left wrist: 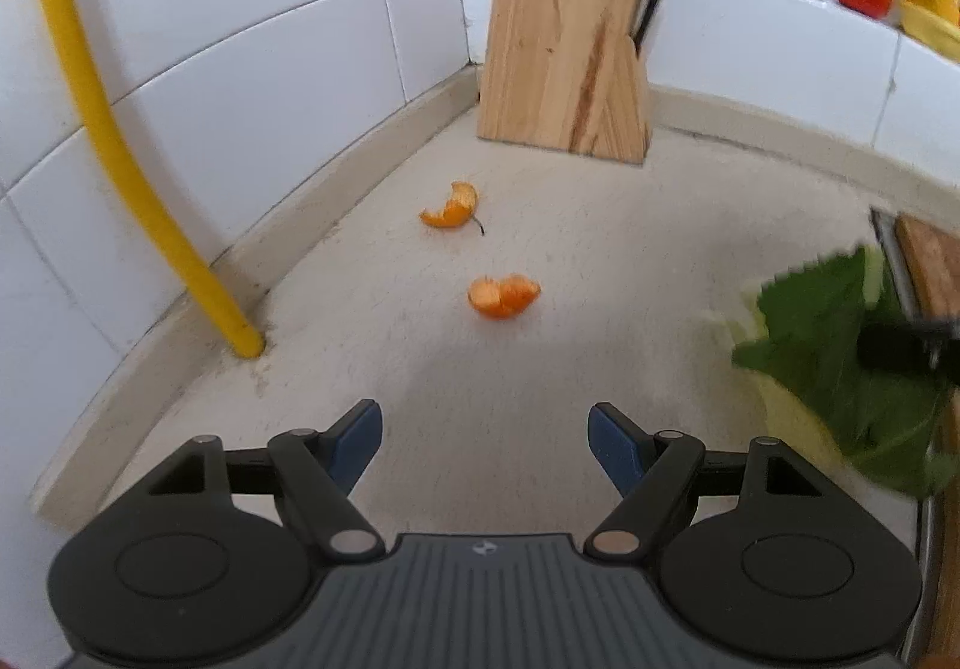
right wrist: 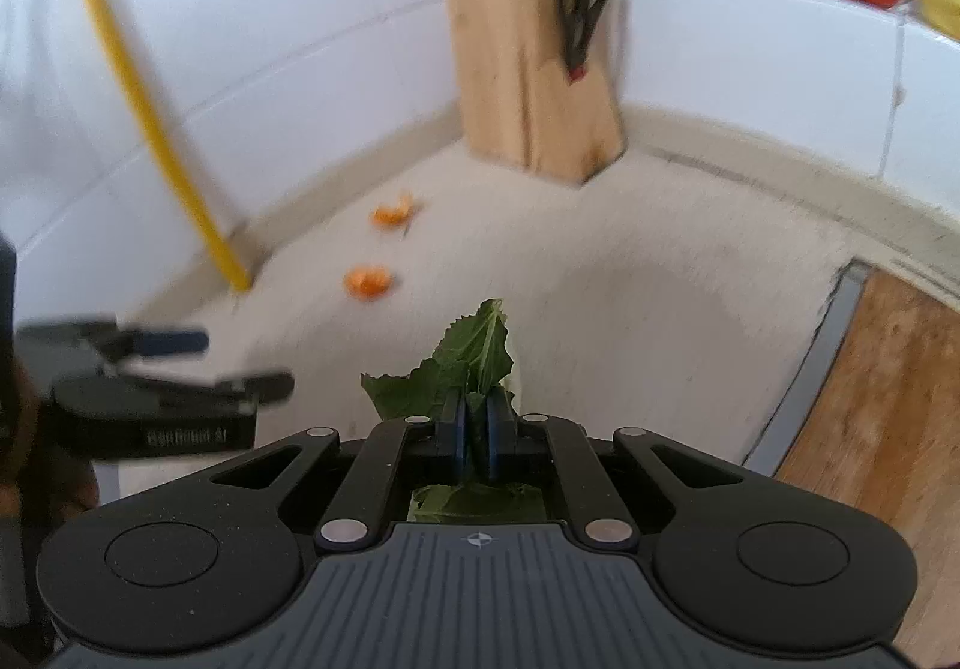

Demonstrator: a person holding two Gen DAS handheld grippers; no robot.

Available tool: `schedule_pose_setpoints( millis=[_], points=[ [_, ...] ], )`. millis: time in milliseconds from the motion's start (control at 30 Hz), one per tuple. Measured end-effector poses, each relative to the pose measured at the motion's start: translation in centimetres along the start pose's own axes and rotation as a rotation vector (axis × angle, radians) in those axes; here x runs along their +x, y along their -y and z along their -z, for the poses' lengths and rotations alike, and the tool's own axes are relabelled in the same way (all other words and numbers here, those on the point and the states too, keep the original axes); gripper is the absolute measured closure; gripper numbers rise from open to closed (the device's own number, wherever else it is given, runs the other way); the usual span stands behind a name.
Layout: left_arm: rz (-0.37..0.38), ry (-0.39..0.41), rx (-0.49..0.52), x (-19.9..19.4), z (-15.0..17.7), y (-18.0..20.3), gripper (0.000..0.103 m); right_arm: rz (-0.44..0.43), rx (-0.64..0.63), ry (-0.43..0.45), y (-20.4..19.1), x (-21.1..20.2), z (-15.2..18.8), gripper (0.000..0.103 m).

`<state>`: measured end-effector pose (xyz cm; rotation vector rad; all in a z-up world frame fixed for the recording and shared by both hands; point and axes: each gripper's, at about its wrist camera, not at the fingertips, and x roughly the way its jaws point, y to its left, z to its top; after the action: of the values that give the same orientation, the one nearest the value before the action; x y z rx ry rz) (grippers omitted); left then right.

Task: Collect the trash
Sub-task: 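Grasp an orange peel with the left gripper while the right holds the leaves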

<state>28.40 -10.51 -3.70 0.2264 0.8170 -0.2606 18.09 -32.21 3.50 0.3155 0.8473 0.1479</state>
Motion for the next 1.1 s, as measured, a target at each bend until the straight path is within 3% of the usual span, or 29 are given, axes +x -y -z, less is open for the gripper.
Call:
schedule_pose_setpoints(
  millis=[133,167,233,300,333,600,667,733,800,833,900,1100],
  points=[
    [0.004,0.041,0.016,2.3,-1.5,-0.5,0.033,0.035,0.024,0.007,0.1,1.3,-0.1,0.092],
    [0.011,0.039,0.025,3.0,-1.8,-0.3,0.033,0.053,0.009,-0.011,0.1,1.9,0.0,0.087],
    [0.028,0.018,0.028,4.4,-2.4,-0.1,0.033,0.065,0.018,-0.022,0.3,2.9,0.2,0.076],
    [0.045,0.003,0.022,5.5,-2.9,0.0,0.033,0.068,0.006,-0.043,0.5,3.7,0.3,0.044],
    [0.053,0.001,0.017,6.0,-3.1,0.1,0.033,0.080,0.007,-0.038,0.6,3.9,0.3,0.040],
    [0.088,-0.007,0.005,8.7,-4.2,0.2,0.036,0.085,-0.022,-0.099,2.0,5.3,0.4,0.031],
    [0.112,-0.003,-0.028,8.8,-4.2,-0.2,0.046,0.085,-0.031,-0.126,2.1,5.6,0.6,0.031],
    [0.110,-0.002,-0.035,8.5,-4.2,-0.2,0.066,0.092,-0.033,-0.125,2.0,5.8,0.8,0.040],
    [0.119,-0.012,-0.039,8.0,-4.1,-0.3,0.074,0.095,-0.041,-0.128,1.8,5.6,0.8,0.064],
    [0.123,-0.012,-0.047,7.6,-4.0,-0.3,0.081,0.089,-0.028,-0.132,1.8,5.6,0.8,0.069],
    [0.129,-0.007,-0.052,6.7,-3.8,-0.5,0.086,0.074,-0.011,-0.137,1.9,5.4,0.7,0.081],
    [0.170,-0.013,-0.076,3.8,-2.4,-0.9,0.089,0.033,0.044,-0.112,1.8,4.0,0.1,0.091]
  ],
)
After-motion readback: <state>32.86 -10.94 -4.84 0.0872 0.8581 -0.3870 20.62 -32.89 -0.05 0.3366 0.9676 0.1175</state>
